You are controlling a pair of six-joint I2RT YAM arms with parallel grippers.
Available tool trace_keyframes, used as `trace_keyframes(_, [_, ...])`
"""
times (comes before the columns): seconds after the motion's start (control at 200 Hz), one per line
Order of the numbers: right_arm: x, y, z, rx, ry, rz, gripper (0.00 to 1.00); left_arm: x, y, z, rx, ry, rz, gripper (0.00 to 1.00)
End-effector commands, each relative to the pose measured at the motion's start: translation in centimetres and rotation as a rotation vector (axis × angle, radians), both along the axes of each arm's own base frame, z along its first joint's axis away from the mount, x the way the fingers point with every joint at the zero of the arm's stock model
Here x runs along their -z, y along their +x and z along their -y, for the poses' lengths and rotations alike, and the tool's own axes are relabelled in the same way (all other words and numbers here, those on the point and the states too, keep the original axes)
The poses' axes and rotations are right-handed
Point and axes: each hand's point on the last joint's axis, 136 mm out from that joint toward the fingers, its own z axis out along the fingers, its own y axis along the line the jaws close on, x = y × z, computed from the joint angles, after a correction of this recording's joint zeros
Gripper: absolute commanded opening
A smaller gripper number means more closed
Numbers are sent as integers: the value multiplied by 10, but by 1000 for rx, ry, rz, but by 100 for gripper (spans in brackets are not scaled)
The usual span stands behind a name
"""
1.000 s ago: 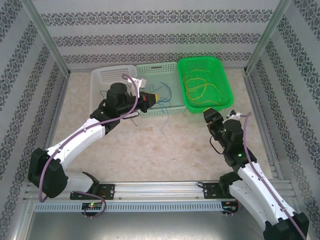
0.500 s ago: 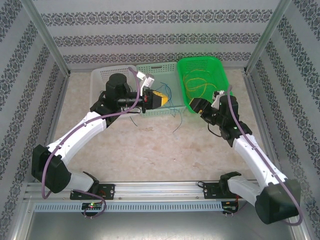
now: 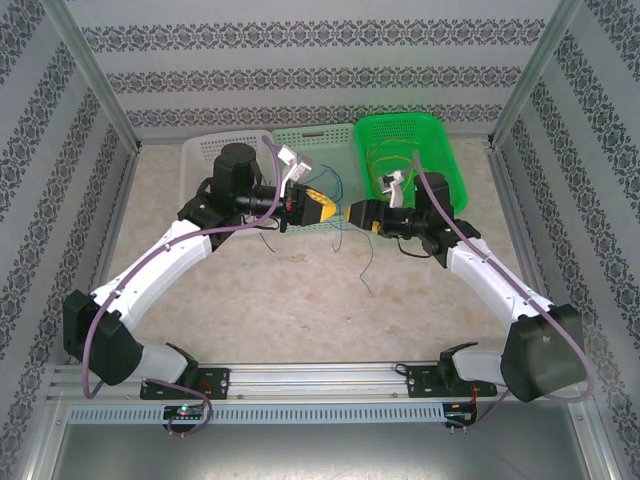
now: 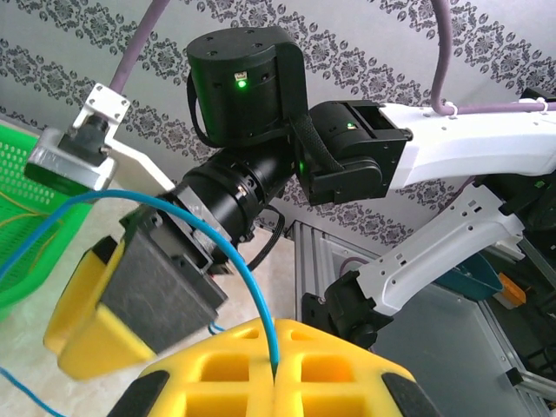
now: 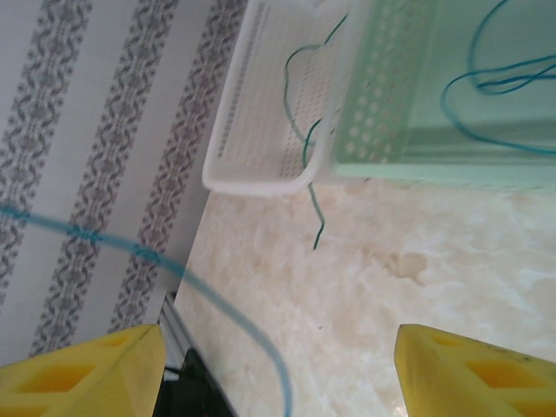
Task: Untangle the cables
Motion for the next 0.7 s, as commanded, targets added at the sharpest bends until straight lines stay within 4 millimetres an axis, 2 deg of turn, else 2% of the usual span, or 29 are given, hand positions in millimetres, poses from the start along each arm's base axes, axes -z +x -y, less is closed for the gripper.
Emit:
trace_keyframes(0.0, [-4, -9, -15, -94, 24, 36, 71, -9, 3, 1, 24, -18, 37, 3])
trace_keyframes(0.26, [13, -17, -29, -131, 18, -9, 72, -10, 7, 2, 16, -22, 48, 3])
trace_keyframes(0.42, [29, -16, -34, -147, 5, -60, 62, -18, 7, 1, -1, -38, 78, 3])
trace_keyframes(0.5, [37, -19, -34, -161, -9, -86, 53, -21, 8, -2, -26, -35, 102, 3])
trace_keyframes(0.629, [45, -20, -26, -146, -39, -94, 23, -24, 6, -7, -54, -29, 134, 3])
trace_keyframes(0.694, [46, -17, -18, -123, -66, -89, 13, -23, 5, -8, -65, -18, 135, 3])
